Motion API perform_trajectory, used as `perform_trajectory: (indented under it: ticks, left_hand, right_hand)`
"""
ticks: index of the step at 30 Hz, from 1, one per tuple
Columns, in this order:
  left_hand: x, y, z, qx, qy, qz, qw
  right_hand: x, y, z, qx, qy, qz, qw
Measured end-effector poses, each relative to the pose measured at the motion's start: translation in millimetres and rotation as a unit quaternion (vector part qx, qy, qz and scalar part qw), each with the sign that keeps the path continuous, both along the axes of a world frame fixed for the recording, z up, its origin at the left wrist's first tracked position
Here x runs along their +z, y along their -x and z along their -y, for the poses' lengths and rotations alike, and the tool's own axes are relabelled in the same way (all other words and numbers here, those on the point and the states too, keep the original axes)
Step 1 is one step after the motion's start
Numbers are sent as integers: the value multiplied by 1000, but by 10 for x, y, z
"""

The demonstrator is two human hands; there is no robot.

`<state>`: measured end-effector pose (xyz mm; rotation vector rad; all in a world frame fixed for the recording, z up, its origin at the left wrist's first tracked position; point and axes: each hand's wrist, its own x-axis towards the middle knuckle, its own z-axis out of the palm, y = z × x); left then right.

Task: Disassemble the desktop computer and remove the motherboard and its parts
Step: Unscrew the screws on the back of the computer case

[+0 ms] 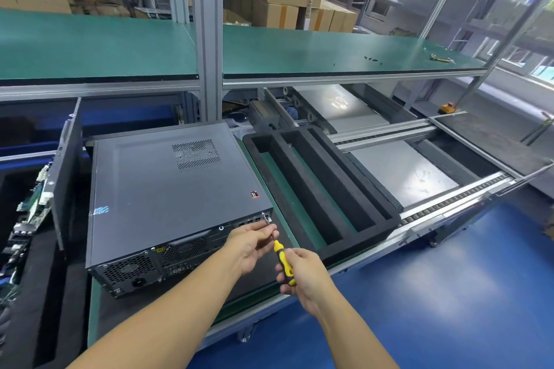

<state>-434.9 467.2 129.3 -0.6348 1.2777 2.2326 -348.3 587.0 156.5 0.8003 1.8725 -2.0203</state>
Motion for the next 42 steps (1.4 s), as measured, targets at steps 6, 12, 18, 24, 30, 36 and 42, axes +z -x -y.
perform_trajectory:
  ticks: [6, 12, 18, 24, 30, 36, 42]
  left_hand:
    - [15, 50, -13, 24, -75, 3, 997]
    - [-14, 120, -135, 69, -82, 44, 993]
    - [-50, 84, -181, 84, -72, 29, 993]
    - [-25, 47, -26, 86, -120, 62, 987]
    - [3, -53, 73, 89, -131, 79, 984]
    - [-39, -131, 265, 124, -115, 73, 983]
    - [-47, -360, 496, 166, -126, 64, 976]
  right_hand:
    - [-57, -12, 0, -23, -6, -33, 999]
    - [-42, -9, -42, -5, -38, -50, 998]
    - [-52, -79, -129, 18, -67, -34, 997]
    - [-40, -170, -280, -14, 159, -63, 985]
    - [40, -146, -188, 17, 244, -94, 965]
    - [33, -115, -76, 63, 228, -81, 968]
    - [82, -47, 104, 138, 181, -45, 973]
